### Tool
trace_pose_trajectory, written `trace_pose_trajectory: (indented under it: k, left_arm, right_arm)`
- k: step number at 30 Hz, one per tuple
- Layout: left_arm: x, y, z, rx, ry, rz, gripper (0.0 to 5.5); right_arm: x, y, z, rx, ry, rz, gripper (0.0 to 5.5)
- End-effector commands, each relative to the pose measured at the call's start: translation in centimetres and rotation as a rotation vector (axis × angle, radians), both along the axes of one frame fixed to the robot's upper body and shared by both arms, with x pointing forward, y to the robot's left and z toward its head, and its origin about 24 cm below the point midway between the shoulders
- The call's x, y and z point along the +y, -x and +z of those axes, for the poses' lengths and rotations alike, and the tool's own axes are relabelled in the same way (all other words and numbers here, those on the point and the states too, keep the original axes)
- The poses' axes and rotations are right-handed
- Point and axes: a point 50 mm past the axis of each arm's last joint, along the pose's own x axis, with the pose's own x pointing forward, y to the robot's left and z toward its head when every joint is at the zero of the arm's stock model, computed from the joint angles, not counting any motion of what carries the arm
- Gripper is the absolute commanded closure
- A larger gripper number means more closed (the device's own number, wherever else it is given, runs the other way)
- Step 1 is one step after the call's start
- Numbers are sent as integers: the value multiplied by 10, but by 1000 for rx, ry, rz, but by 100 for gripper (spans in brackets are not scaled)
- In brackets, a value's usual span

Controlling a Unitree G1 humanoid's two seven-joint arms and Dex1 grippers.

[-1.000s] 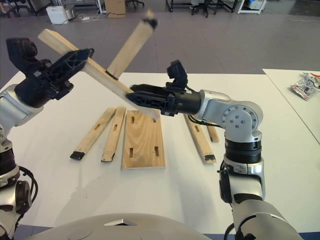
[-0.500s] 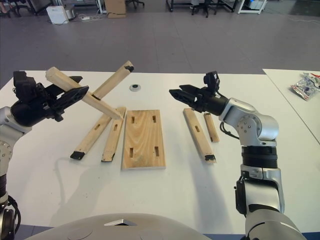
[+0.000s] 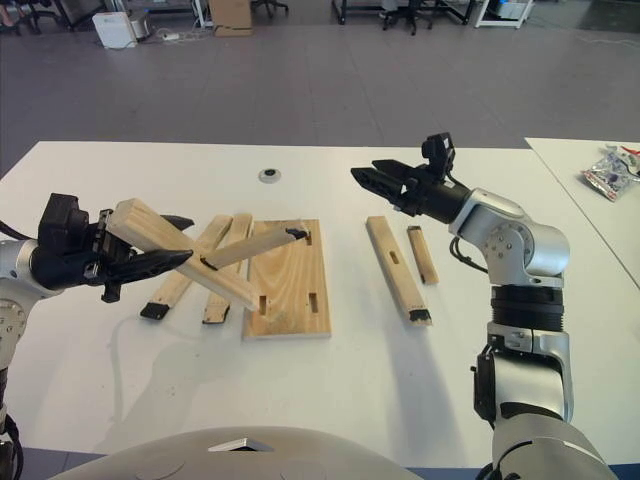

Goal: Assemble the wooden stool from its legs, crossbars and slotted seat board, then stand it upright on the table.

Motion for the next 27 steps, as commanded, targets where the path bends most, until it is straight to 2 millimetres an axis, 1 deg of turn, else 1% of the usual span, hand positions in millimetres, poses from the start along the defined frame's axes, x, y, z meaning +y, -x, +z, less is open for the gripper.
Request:
trace_pose_trajectory:
  k: [1,13,19,27]
  left_arm:
    - [-1,-4,1,-31,-52,-18,344]
    - [-5,-8,-5,-40,-72,-56,344]
    - [-12,-14,-6,-46,-70,-91,344]
    - [-9,-20,-11,-33,-78,-78,344]
  right_arm:
    - [1,-3,6,-25,6,-9,160]
    - [2,-2,3,-28,-5,-13,160]
    - [0,0,1,-25,-5,-19,160]
    - [1,0,1,-24,-4,-20,160]
